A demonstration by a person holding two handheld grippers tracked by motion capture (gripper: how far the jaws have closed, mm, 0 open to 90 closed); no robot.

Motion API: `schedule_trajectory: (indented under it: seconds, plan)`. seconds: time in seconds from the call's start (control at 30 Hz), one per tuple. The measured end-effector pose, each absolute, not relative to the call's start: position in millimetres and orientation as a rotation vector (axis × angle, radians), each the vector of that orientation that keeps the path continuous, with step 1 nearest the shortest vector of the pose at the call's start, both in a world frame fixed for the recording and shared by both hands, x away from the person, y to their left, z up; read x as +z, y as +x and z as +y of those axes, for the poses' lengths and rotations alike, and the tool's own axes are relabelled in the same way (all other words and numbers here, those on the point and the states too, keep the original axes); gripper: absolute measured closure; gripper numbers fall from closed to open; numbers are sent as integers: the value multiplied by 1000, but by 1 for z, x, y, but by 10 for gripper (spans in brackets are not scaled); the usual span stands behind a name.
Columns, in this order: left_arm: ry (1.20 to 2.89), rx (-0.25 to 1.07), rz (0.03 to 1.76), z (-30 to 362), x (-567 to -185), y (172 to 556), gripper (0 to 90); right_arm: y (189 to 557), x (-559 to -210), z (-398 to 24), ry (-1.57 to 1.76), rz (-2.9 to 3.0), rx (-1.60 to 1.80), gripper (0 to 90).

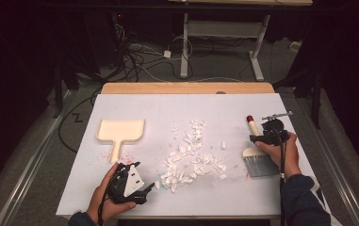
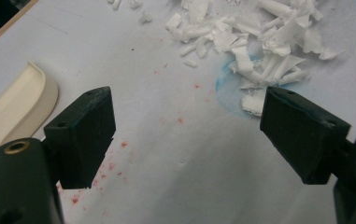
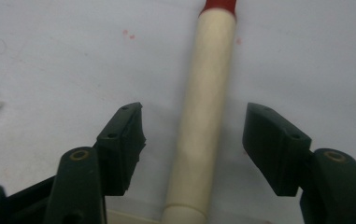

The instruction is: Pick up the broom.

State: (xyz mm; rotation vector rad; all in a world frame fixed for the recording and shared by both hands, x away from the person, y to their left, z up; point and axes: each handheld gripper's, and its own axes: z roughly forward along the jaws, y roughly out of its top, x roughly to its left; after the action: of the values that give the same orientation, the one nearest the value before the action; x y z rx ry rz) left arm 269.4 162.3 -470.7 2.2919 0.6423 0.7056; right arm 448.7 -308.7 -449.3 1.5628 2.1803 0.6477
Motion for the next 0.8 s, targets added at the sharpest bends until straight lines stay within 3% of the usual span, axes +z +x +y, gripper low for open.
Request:
schedule_trajectory:
  seconds: [0.1,0.17,0.23,0.27,0.4,0.8]
  plan:
    - [2289,710,640,163,-470,268,173,452,-455,-305,1577,2197,623,434]
    - [2294,710,639,162,-470,267,173,452,-455,-303,1561,2202,630,501]
    - [2298,709,634,162,-470,267,173,451,-456,-302,1545,2207,639,604]
    - [2298,708,633,161,-470,267,173,451,-456,-304,1539,2196,676,701]
    - [2296,701,642,160,-471,268,173,450,-459,-316,1585,2192,790,711]
    - [2304,697,632,157,-471,269,173,443,-456,-303,1407,2179,702,713]
